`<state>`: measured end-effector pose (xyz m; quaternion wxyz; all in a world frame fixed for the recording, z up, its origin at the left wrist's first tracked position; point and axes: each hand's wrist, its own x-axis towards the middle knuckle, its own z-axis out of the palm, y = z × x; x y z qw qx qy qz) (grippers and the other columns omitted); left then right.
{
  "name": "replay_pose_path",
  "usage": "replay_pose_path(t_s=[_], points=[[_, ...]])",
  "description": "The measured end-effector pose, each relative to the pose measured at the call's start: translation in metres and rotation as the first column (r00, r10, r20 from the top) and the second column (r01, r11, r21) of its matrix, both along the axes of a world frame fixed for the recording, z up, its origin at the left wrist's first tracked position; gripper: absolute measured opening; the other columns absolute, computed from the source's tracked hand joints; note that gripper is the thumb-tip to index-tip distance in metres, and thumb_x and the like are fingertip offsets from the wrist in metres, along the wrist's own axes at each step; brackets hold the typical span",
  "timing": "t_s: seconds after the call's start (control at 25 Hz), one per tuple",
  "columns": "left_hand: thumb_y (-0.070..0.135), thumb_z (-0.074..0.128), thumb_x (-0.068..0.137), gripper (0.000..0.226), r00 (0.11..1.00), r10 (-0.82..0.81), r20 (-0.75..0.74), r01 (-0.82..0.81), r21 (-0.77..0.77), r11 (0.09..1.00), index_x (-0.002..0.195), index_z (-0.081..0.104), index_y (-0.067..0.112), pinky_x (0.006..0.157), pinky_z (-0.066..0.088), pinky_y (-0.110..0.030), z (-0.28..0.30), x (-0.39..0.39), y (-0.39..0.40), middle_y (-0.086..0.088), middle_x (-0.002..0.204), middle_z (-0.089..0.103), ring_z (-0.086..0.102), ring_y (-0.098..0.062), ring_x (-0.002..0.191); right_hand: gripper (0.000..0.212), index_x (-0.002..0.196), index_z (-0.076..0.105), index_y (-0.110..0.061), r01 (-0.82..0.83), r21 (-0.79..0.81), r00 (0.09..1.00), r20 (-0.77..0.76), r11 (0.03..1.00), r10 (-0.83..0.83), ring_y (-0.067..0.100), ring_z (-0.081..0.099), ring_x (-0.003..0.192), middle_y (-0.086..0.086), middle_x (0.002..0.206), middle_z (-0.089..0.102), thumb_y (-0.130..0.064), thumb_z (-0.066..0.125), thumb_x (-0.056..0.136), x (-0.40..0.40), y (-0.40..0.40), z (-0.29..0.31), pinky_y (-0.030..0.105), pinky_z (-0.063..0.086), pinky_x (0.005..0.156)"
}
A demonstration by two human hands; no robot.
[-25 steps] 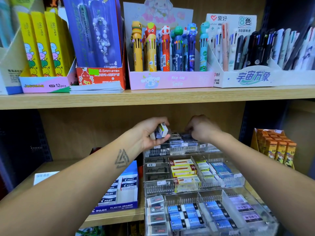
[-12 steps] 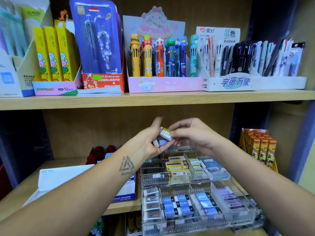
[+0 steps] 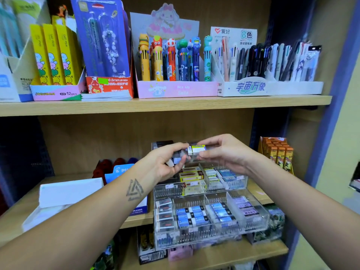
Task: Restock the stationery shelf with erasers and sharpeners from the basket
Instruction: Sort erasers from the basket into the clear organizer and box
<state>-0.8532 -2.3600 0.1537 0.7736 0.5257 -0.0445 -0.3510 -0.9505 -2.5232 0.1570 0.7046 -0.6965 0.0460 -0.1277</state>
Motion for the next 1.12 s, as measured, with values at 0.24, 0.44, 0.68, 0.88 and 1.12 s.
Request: replay_pose_path(t_s=[0.24,0.44,0.68,0.88,1.12], points=[[0.005,0.075,0.084,0.011,0.996,-0.059,0.066,0.053,0.089,0.995,0.088,0.065,0.004,0.038,0.050,-0.020,-0.005,-0.009,-0.023,-0.014,0.082,0.063,0.066,-0.023,0.056,0.032,0.111,0.074,-0.019,0.162,-0.888,0.954,0.030,0.431,-0.297,0.008,0.065,0.077,0.000,0.093,0.072,-0.021,0.082,0.080,-0.004,-0.040,-0.001,0.024,0.050,0.074],[-0.001,0.073,0.084,0.012,0.993,-0.114,0.025,0.111,0.095,0.989,0.088,0.061,-0.001,0.045,0.057,-0.029,-0.016,-0.006,-0.026,-0.018,0.089,0.061,0.065,-0.032,0.086,0.033,0.109,0.075,-0.014,-0.054,-0.966,0.913,-0.150,0.252,-0.380,0.011,0.060,0.087,-0.001,0.099,0.070,-0.024,0.083,0.079,0.001,-0.056,-0.019,0.020,0.042,0.074],[-0.010,0.065,0.087,0.022,0.985,-0.175,-0.008,0.175,0.047,0.983,0.109,0.062,-0.007,0.064,0.063,-0.043,-0.022,0.001,-0.014,-0.025,0.103,0.064,0.066,-0.039,0.100,0.011,0.085,0.077,-0.018,-0.094,-0.939,0.933,-0.199,0.331,-0.299,0.009,0.065,0.079,-0.009,0.079,0.068,-0.013,0.083,0.078,0.026,-0.052,-0.041,0.011,0.043,0.058],[-0.014,0.055,0.091,0.012,0.979,-0.204,0.029,0.203,0.023,0.979,0.098,0.063,-0.008,0.091,0.054,-0.056,-0.024,0.003,-0.006,-0.024,0.089,0.072,0.067,-0.042,0.094,0.015,0.099,0.079,-0.018,-0.009,-0.904,0.959,-0.130,0.428,-0.253,0.005,0.065,0.078,-0.011,0.083,0.070,-0.014,0.076,0.085,0.018,-0.041,-0.021,0.015,0.046,0.067],[-0.008,0.058,0.092,0.027,0.969,-0.218,0.113,0.218,0.013,0.976,0.119,0.060,-0.007,0.072,0.060,-0.053,-0.023,0.004,-0.008,-0.025,0.106,0.071,0.072,-0.038,0.089,0.038,0.107,0.069,-0.011,-0.062,-0.641,0.997,-0.070,0.765,0.022,0.009,0.064,0.070,0.012,0.097,0.071,-0.015,0.087,0.074,0.010,0.000,-0.012,0.022,0.053,0.067]])
